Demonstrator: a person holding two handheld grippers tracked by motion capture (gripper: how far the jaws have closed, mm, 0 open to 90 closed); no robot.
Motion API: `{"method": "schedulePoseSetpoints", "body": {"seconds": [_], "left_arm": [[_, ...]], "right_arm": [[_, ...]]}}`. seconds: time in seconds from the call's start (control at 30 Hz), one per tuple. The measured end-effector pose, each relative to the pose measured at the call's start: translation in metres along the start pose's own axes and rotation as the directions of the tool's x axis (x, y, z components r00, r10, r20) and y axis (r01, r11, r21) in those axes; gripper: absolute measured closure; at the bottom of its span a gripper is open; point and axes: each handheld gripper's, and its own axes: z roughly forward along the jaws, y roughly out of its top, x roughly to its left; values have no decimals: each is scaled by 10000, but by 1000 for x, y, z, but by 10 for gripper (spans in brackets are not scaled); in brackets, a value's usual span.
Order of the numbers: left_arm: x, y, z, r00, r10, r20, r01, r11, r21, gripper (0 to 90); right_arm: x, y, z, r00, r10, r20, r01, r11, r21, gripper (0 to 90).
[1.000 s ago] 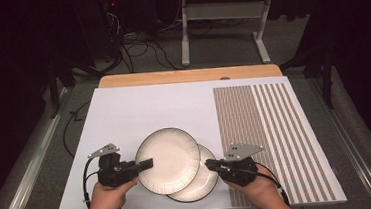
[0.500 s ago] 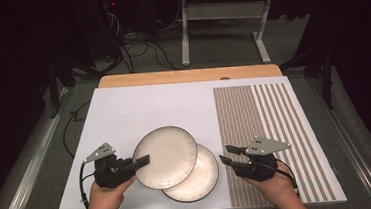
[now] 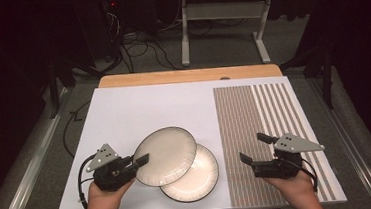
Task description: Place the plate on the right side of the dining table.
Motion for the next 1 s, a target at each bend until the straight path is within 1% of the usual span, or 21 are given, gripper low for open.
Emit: {"method": "schedulePoseSetpoints", "body": {"seconds": [0.07, 0.1, 0.13, 0.2, 0.23, 0.33, 0.4, 0.43, 0.5, 0.6, 0.7, 0.73, 0.77, 0.83, 0.9, 0.97, 1.0], "left_arm": [[-1, 0, 0, 9999, 135, 24, -135, 9999, -37, 771], [-1, 0, 0, 9998, 202, 41, -202, 9998, -53, 771], [-1, 0, -1, 9997, 244, 65, -244, 9997, -60, 770], [0, -1, -1, 9995, 293, 111, -292, 9995, -87, 770], [0, -1, -1, 9994, 307, 131, -306, 9995, -100, 770], [1, -1, -1, 9992, 373, 146, -371, 9993, -107, 768], [2, -2, -2, 9989, 440, 172, -439, 9990, -99, 767], [2, -2, -2, 9988, 451, 172, -449, 9989, -98, 766], [2, -2, -2, 9984, 538, 166, -537, 9985, -86, 765], [2, -1, -2, 9979, 626, 173, -624, 9980, -80, 763], [2, -1, -3, 9971, 735, 185, -733, 9973, -83, 764], [1, -1, -3, 9969, 764, 191, -762, 9970, -96, 764], [1, -1, -3, 9967, 783, 197, -781, 9969, -103, 764], [1, -1, -3, 9964, 821, 210, -819, 9966, -124, 764], [1, -2, -3, 9961, 850, 233, -847, 9963, -140, 764], [1, -2, -3, 9959, 875, 237, -872, 9961, -143, 764], [2, -2, -3, 9958, 882, 240, -879, 9960, -143, 764]], "right_arm": [[-1, -1, -2, 9998, 111, 146, -109, 9999, -93, 41], [-2, -2, -3, 9995, 171, 275, -170, 9998, -44, 6], [-3, -3, -3, 9992, 154, 359, -154, 9999, -20, 5], [-4, -5, -3, 9989, 257, 383, -258, 9997, 23, 5], [-5, -5, -3, 9991, 177, 397, -178, 9998, 13, 5], [-4, -5, -2, 9991, 222, 362, -223, 9997, 20, 5], [-3, -4, -2, 9992, 175, 349, -174, 9998, -44, 5], [-2, -3, -1, 9996, 75, 275, -72, 9999, -131, 5], [-1, -2, 0, 9996, 26, 298, -21, 9998, -191, 6], [4, 0, 5, 9999, 90, 100, -88, 9999, -140, 5], [11, 3, 12, 9998, -49, -207, 46, 9999, -130, 6], [14, 4, 15, 9997, -17, -258, 14, 10000, -82, 6], [17, 5, 18, 9993, -159, -332, 157, 9999, -64, 6], [22, 8, 25, 9986, -192, -502, 193, 9998, 0, 7], [26, 9, 30, 9978, -282, -594, 286, 9996, 56, 7], [30, 11, 36, 9972, -209, -723, 217, 9997, 95, 11], [31, 12, 39, 9966, -306, -759, 317, 9994, 132, 14]]}}
